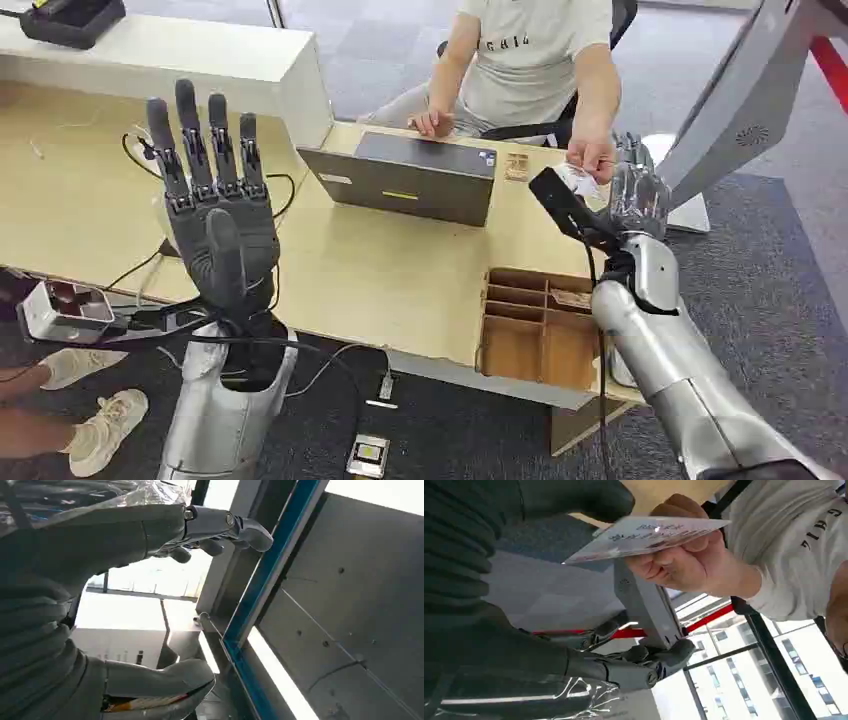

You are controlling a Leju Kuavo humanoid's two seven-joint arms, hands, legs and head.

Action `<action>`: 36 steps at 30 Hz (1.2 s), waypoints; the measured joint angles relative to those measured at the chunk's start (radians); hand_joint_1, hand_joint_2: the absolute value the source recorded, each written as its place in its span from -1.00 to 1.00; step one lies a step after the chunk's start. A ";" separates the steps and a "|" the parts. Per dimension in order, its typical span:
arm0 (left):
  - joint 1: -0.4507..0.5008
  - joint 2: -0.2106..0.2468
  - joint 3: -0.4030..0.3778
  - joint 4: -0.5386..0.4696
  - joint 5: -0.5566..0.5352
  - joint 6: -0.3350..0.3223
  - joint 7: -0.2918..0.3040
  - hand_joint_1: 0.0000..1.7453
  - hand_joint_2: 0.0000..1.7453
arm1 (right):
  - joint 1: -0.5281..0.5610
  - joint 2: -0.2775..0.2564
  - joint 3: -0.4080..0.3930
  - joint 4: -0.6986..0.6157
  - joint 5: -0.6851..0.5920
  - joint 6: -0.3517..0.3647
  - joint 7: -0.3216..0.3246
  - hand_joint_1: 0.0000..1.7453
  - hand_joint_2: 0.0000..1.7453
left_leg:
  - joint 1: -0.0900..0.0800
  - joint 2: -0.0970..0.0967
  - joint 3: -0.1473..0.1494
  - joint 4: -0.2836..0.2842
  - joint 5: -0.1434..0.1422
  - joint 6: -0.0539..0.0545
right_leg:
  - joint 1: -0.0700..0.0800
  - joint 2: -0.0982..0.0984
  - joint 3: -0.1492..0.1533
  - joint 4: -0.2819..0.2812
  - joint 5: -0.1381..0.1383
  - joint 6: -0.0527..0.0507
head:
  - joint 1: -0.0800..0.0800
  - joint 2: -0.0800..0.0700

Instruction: Pass the card to the sensor for recognition and then transmit it.

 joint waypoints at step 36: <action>0.011 0.000 0.021 0.011 -0.013 0.052 0.000 -1.00 1.00 | 0.051 -0.015 0.002 -0.010 -0.055 -0.047 -0.058 1.00 1.00 | 0.000 0.000 0.001 0.000 0.000 0.000 | 0.000 0.000 0.000 0.000 0.000 0.000 | 0.000 0.000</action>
